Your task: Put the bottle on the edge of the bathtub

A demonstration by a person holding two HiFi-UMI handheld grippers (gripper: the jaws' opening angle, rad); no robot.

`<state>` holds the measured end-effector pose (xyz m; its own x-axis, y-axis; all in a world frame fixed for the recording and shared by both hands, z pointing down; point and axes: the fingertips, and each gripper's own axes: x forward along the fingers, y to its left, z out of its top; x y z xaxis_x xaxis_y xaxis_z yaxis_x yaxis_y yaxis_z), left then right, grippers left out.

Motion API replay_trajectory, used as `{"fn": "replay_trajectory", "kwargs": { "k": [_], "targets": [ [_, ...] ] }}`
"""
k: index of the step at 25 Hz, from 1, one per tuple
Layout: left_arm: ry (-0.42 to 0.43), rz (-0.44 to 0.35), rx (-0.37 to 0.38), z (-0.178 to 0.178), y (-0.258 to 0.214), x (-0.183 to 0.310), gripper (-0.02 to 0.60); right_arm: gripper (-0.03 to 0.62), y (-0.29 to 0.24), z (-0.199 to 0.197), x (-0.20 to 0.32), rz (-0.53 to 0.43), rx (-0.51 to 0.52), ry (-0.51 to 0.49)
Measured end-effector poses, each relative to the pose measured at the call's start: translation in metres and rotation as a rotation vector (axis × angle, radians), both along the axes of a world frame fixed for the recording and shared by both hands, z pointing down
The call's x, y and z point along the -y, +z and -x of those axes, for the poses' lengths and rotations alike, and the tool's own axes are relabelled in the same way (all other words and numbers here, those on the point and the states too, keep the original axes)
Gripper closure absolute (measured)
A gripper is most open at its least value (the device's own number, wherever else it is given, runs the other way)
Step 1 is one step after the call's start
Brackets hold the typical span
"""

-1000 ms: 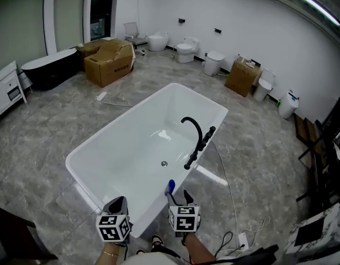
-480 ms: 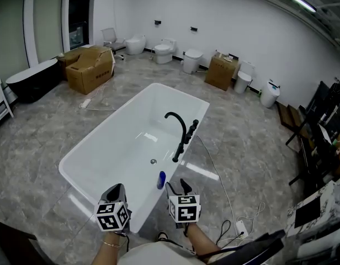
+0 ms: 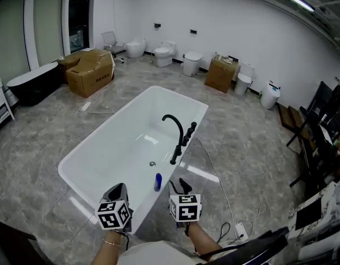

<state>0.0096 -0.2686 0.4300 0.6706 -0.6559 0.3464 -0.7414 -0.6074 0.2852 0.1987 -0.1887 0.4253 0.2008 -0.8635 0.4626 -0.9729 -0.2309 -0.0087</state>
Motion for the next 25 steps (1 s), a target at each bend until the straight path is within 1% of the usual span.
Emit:
{"fn": "replay_trajectory", "kwargs": {
  "k": [5, 8, 15, 20, 25],
  "targets": [
    [0.000, -0.012, 0.010, -0.021, -0.004, -0.005, 0.571, 0.496, -0.011, -0.017, 0.001, -0.032, 0.027, 0.001],
    [0.001, -0.027, 0.021, -0.033, -0.006, -0.010, 0.571, 0.528, -0.017, -0.027, 0.002, -0.049, 0.033, -0.008],
    [-0.024, -0.046, 0.038, -0.042, -0.010, -0.021, 0.571, 0.559, -0.013, -0.034, -0.005, -0.034, 0.037, -0.052],
    [0.001, -0.047, 0.063, -0.049, -0.007, -0.032, 0.571, 0.568, -0.009, -0.035, -0.018, -0.027, 0.073, -0.051],
    [0.018, -0.045, 0.078, -0.054, -0.007, -0.039, 0.571, 0.568, -0.005, -0.035, -0.025, -0.016, 0.079, -0.044]
  ]
}}
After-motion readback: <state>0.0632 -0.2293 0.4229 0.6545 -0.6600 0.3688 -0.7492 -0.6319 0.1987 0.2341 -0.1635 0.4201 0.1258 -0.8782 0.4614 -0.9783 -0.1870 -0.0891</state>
